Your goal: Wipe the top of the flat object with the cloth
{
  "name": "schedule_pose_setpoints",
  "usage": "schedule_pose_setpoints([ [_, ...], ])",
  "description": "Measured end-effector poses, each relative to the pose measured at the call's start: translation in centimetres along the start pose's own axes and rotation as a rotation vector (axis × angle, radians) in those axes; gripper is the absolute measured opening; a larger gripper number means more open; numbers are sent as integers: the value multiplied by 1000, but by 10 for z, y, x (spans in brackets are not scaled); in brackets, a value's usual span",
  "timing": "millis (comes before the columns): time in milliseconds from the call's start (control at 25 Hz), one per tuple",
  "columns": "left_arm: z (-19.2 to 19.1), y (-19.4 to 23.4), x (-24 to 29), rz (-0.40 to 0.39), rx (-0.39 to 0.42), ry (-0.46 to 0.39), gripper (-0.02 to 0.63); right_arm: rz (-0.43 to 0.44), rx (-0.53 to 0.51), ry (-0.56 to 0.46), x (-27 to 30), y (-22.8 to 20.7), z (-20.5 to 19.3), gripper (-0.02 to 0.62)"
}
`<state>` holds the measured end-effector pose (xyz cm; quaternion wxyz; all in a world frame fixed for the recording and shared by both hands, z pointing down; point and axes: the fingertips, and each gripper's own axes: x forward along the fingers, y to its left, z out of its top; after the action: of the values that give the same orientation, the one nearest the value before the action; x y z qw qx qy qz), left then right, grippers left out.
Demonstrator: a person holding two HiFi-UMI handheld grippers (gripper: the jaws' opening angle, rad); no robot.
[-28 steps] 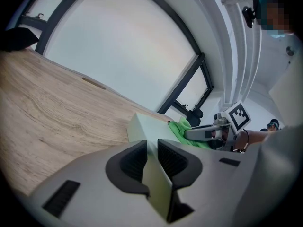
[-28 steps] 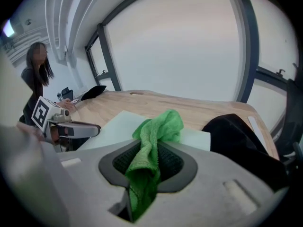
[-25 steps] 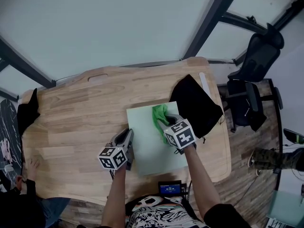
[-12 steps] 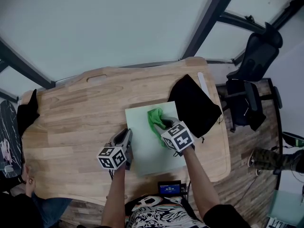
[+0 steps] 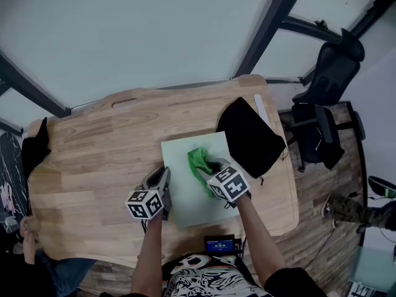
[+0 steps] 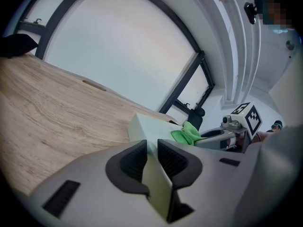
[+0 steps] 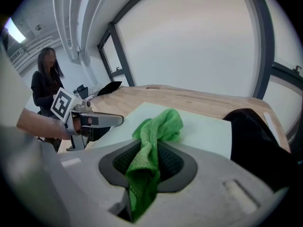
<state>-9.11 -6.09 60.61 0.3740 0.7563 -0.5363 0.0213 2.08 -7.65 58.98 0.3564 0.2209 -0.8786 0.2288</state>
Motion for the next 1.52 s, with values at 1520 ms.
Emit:
schedule_pose_setpoints([
  [1520,41,-45,-32,22,227,-100,43,-152,118,-215,-53,33,-7,89],
])
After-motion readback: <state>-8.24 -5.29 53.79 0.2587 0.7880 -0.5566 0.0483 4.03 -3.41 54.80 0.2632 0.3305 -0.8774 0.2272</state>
